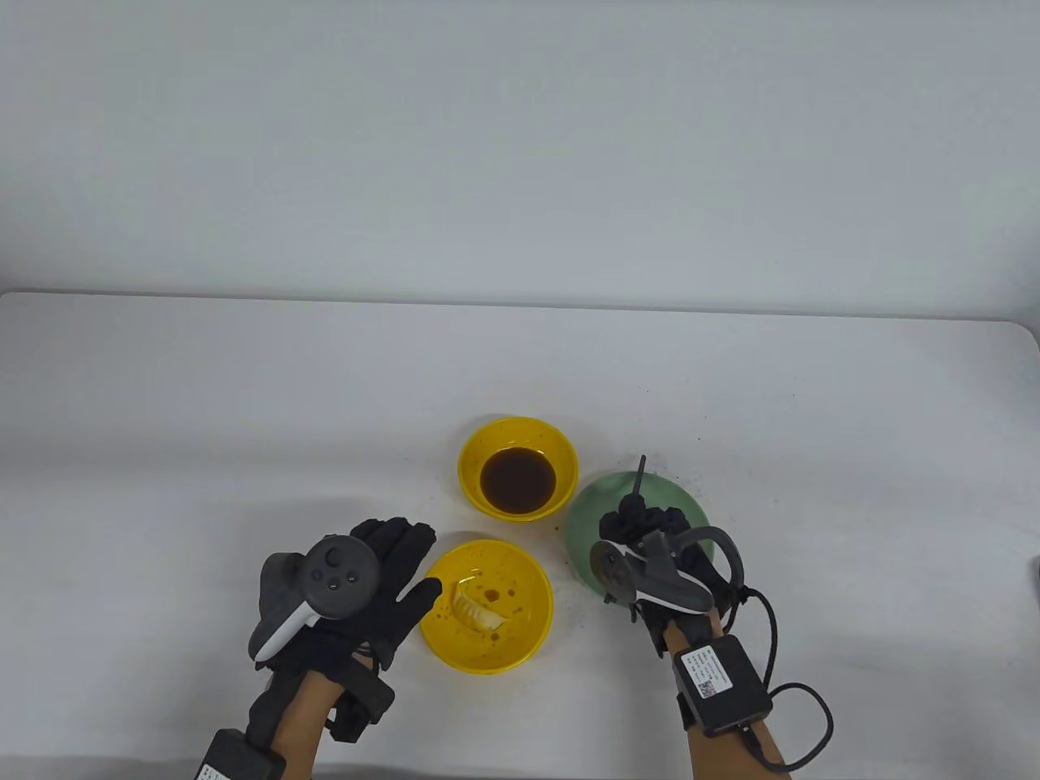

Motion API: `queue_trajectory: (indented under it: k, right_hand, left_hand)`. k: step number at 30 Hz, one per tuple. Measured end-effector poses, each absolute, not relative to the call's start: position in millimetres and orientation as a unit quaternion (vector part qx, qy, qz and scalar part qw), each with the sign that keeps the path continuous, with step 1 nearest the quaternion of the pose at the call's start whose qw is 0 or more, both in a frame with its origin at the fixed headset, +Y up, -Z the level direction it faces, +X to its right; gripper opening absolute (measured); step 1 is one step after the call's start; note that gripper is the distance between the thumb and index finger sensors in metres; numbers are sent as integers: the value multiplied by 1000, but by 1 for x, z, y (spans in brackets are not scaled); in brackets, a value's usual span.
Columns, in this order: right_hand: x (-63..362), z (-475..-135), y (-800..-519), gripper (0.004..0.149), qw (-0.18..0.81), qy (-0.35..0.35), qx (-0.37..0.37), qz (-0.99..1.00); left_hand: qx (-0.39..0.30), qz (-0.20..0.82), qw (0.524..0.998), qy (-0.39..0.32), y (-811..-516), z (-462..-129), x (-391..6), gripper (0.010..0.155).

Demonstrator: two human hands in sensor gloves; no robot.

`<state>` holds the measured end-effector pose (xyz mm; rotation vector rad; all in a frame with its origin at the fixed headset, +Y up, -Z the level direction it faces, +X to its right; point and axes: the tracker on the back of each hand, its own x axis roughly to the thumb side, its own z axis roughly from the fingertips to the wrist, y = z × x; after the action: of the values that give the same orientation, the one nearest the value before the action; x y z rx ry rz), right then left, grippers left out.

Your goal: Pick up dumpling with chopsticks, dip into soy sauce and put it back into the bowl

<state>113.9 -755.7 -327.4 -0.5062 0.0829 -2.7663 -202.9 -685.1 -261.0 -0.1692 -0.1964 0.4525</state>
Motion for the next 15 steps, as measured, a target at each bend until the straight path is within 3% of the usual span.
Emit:
queue_trajectory:
  k: [7,15]
  right_hand:
    - [101,-327,-768,49,229,-17,-177,-957]
    - [105,-327,-761,51,192,-8,-177,-965]
  left_hand:
    - [-84,223,966,-96,-686,-261,-203,72]
    - [-87,222,966,-95,-686,-261,-203,72]
